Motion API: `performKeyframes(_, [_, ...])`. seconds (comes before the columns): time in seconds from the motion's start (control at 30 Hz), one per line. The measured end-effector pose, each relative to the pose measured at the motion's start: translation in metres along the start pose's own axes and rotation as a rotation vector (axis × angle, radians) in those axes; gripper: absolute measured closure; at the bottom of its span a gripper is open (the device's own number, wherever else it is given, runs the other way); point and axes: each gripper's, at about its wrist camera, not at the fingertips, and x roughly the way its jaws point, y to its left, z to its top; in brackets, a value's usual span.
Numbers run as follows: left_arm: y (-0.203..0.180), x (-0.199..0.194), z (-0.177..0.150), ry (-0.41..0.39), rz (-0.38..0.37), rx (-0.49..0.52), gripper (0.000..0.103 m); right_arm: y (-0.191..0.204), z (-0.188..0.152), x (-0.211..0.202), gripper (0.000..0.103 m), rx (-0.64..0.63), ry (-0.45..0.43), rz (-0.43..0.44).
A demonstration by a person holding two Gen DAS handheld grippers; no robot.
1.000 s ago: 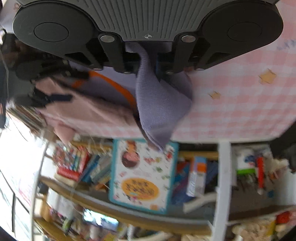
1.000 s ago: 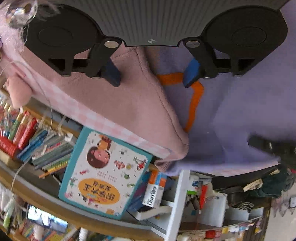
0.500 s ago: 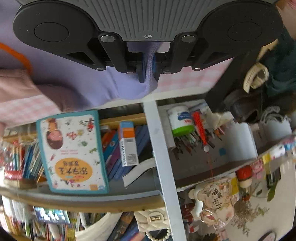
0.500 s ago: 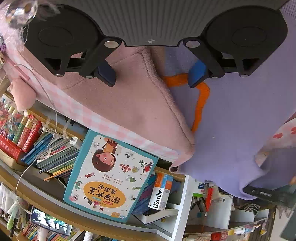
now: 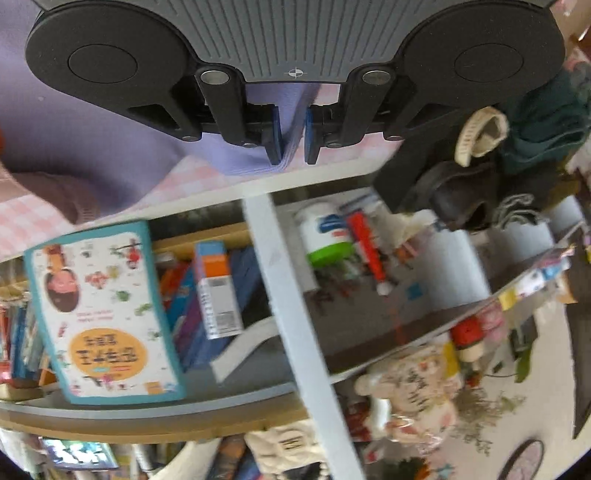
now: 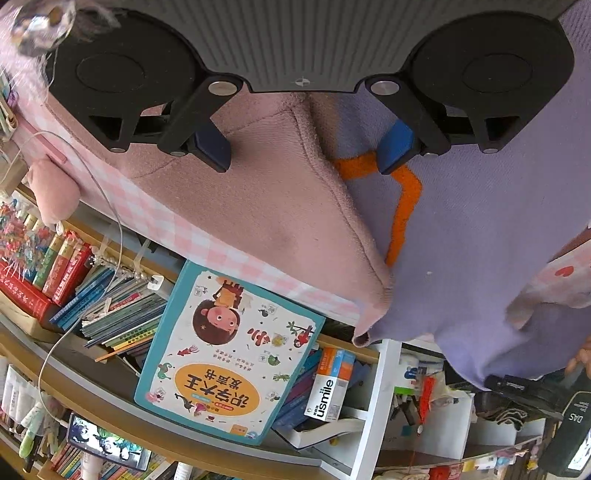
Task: Fold clothes
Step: 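Lay the sweater flat on the mat and open both tools, then grasp the pink sleeve with the right tool and lift it up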
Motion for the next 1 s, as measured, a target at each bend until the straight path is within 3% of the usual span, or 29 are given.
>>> performKeyframes(0.1, [0.005,-0.014,-0.001,-0.02,-0.016,-0.034,0.08,0.001,0.0,0.0,0.019,-0.006,-0.002,-0.011])
performKeyframes(0.17, [-0.001,-0.029,0.0,-0.054,-0.089,-0.037,0.079,0.002,0.0,0.0,0.019,-0.011,-0.003,-0.016])
performKeyframes(0.33, [-0.035,-0.058,-0.006,-0.066,-0.461,-0.066,0.073,0.002,0.0,-0.001,0.019,-0.003,-0.007,-0.032])
performKeyframes(0.4, [-0.053,-0.062,-0.011,-0.051,-0.542,-0.029,0.072,0.001,0.001,-0.003,0.02,0.029,-0.012,-0.041])
performKeyframes(0.43, [-0.061,-0.063,-0.014,-0.043,-0.563,-0.007,0.071,0.0,0.002,-0.005,0.02,0.048,-0.014,-0.045])
performKeyframes(0.5, [-0.074,-0.062,-0.021,-0.012,-0.581,0.034,0.055,-0.002,0.002,-0.011,0.022,0.083,-0.018,-0.053])
performKeyframes(0.57, [-0.079,-0.058,-0.026,0.024,-0.605,0.046,0.047,-0.003,0.002,-0.018,0.022,0.085,-0.021,-0.074])
performKeyframes(0.63, [-0.081,-0.055,-0.03,0.053,-0.635,0.044,0.047,-0.003,0.003,-0.025,0.023,0.061,-0.023,-0.108])
performKeyframes(0.8, [-0.084,-0.046,-0.04,0.101,-0.673,0.046,0.041,0.001,0.002,-0.032,0.047,-0.032,0.009,-0.163])
performKeyframes(1.0, [-0.085,-0.045,-0.048,0.132,-0.695,0.061,0.034,0.004,0.006,-0.027,0.071,-0.024,0.045,-0.179])
